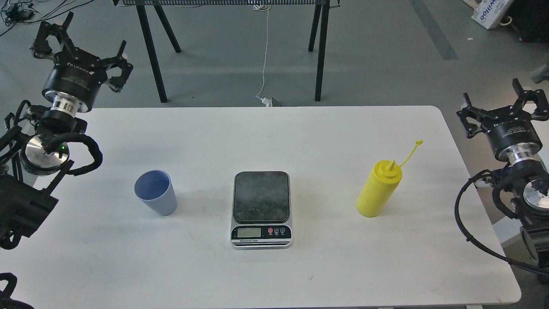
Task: Pour seasoning into cup on scale with both arms
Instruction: 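Move the left gripper toward the light blue cup, then grasp the light blue cup with the left gripper, then carry the cup onto the scale and release it with the left gripper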
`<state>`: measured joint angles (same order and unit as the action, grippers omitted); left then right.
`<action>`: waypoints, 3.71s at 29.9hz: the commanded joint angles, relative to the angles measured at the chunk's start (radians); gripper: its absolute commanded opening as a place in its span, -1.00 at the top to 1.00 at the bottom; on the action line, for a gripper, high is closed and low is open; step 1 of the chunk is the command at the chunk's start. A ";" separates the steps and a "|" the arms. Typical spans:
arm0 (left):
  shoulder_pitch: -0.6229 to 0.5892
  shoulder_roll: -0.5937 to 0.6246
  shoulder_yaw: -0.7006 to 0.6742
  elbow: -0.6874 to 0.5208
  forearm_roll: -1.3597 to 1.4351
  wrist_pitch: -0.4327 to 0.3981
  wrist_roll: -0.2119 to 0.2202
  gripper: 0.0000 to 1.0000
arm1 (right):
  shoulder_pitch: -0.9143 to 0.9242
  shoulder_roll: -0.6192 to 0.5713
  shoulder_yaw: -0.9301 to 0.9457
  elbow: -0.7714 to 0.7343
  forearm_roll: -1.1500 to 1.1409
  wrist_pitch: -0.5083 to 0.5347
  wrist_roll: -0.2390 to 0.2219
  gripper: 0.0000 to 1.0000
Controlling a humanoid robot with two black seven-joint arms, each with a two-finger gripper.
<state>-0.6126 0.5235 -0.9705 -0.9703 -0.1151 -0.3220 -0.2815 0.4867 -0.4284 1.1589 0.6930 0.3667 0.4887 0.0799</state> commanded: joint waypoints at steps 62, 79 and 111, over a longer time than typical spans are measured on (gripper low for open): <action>0.109 0.332 0.437 -0.217 2.297 0.149 -0.087 -0.45 | -0.388 -0.066 0.203 0.361 0.003 0.000 0.012 -0.98; 0.090 0.306 0.461 -0.153 2.212 0.196 -0.091 0.89 | -0.388 -0.075 0.202 0.361 0.001 0.000 0.011 -0.98; -0.276 -0.048 0.656 -0.320 2.207 -0.167 0.035 0.87 | -0.431 -0.105 0.239 0.355 0.001 0.000 0.014 -0.98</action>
<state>-0.8933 0.4723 -0.3178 -1.2922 2.0924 -0.4887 -0.2469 0.0571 -0.5351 1.3964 1.0461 0.3681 0.4887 0.0929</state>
